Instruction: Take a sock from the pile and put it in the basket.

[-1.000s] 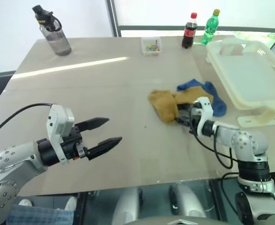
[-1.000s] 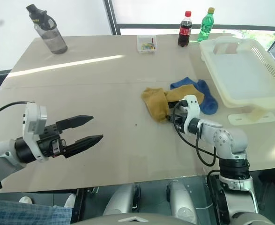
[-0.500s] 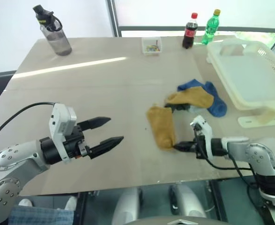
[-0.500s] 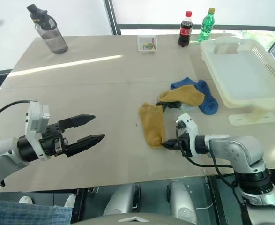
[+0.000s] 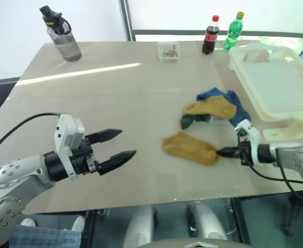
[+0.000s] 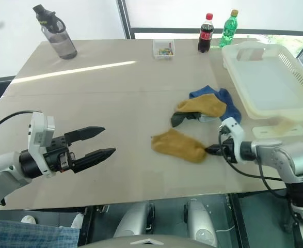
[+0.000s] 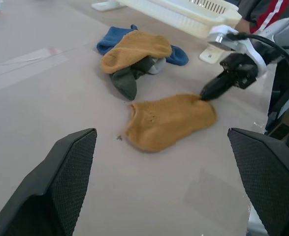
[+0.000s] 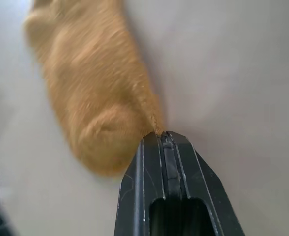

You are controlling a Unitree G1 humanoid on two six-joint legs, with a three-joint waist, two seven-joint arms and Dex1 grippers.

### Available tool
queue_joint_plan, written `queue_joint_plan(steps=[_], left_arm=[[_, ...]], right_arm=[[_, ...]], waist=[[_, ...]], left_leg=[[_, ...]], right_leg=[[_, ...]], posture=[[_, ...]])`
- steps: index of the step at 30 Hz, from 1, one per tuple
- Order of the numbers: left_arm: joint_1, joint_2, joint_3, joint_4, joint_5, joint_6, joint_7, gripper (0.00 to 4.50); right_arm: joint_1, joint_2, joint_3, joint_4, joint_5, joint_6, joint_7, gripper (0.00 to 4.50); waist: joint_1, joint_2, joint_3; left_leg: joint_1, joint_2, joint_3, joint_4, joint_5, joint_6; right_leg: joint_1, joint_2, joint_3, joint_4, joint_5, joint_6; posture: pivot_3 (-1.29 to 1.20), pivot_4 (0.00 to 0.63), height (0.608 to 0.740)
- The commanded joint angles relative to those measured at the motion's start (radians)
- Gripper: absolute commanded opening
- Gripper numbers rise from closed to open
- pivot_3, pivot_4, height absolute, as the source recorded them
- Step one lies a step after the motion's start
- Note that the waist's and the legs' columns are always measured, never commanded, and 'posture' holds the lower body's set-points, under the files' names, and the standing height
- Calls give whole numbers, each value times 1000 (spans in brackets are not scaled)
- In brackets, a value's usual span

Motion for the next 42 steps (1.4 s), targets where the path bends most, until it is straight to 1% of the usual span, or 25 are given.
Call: queue_joint_plan(steps=[1,3,6,8,12,14,16,18,21,24,26,27,30,32,35,37,42], left_arm=[[-9,14,11,-5,-11,-4,-10,4500],[-13,16,8,-3,-10,-3,-12,4500],[-17,20,5,2,-10,-3,-19,4500],[-20,23,4,8,-8,-4,-24,4500],[-29,28,-3,18,-3,-5,-33,4500],[-32,29,-6,20,-1,-4,-38,4500],[-34,29,-8,22,0,-5,-40,4500],[-35,28,-10,24,1,-6,-40,4500],[-35,28,-12,24,2,-6,-41,4500],[-36,27,-13,24,3,-6,-40,4500],[-35,27,-13,23,2,-6,-38,4500],[-35,27,-13,23,2,-6,-37,4500],[-35,25,-13,21,0,-6,-34,4500],[-35,25,-12,20,-2,-6,-32,4500],[-34,24,-12,18,-5,-5,-30,4500],[-34,22,-14,16,-6,-5,-27,4500],[-40,19,-26,16,-6,-6,-21,4500]], right_arm=[[-4,-28,-42,36,-38,-38,3,18],[-2,-39,-58,47,-44,-57,15,18],[-8,-41,-121,28,4,-50,45,18],[-13,-49,-174,-3,59,-25,78,18],[-22,-107,-287,-81,193,26,172,18],[-52,-107,-350,-93,260,62,154,18],[-86,-124,-384,-75,307,125,129,18],[-122,-146,-391,-62,359,216,111,18],[-207,-111,-371,-56,431,330,44,18],[-293,-25,-347,-55,494,418,-38,18],[-342,56,-316,-48,528,461,-116,18],[-362,107,-286,-30,541,469,-178,18],[-378,313,-220,-16,567,472,-364,18],[-374,430,-206,-25,576,472,-455,18],[-386,605,-226,-8,575,471,-587,18],[-392,675,-232,2,568,459,-646,18],[-394,801,-225,42,519,391,-744,18]], waist=[[-1,0,0],[-2,0,0],[-1,0,0],[-2,0,0],[-1,2,1],[-2,1,1],[-3,1,1],[-3,1,2],[-5,1,2],[-7,1,2],[-7,1,2],[-7,1,2],[-8,0,1],[-8,1,1],[-6,1,1],[-3,1,1],[-9,1,1]], left_leg=[[0,0,0,0,0,0],[0,0,0,-1,0,0],[0,0,0,-1,0,0],[0,0,0,0,0,0],[0,0,0,-1,0,0],[0,0,0,-1,0,0],[0,0,0,-1,0,0],[0,0,0,-1,0,0],[0,1,0,-1,0,0],[0,1,0,-1,0,0],[0,1,1,-1,0,0],[0,1,0,-1,0,0],[-1,2,0,-1,0,0],[-3,2,0,-1,0,0],[-7,2,-1,-1,0,0],[-16,0,-3,2,0,0],[-16,-1,-2,1,0,0]], right_leg=[[0,0,0,0,0,0],[0,0,0,0,1,-2],[0,0,0,0,1,-2],[0,0,0,0,1,-2],[0,0,0,0,1,-2],[0,0,0,0,1,-2],[0,0,0,0,1,-2],[0,1,0,0,1,-2],[0,1,0,0,1,-2],[-1,1,0,0,1,-2],[-1,2,1,0,2,-3],[-1,2,1,0,2,-3],[-2,2,1,1,3,-1],[-4,2,0,0,3,-1],[-8,2,0,2,4,1],[-17,1,-1,5,5,1],[-17,0,-1,4,5,1]], posture=[[0,150,740],[0,150,740],[0,150,740],[0,150,740],[0,150,740],[0,150,740],[0,150,740],[0,150,740],[0,150,740],[0,150,740],[0,150,740],[0,150,740],[0,150,740],[0,150,740],[0,150,740],[0,150,740],[0,150,740]])
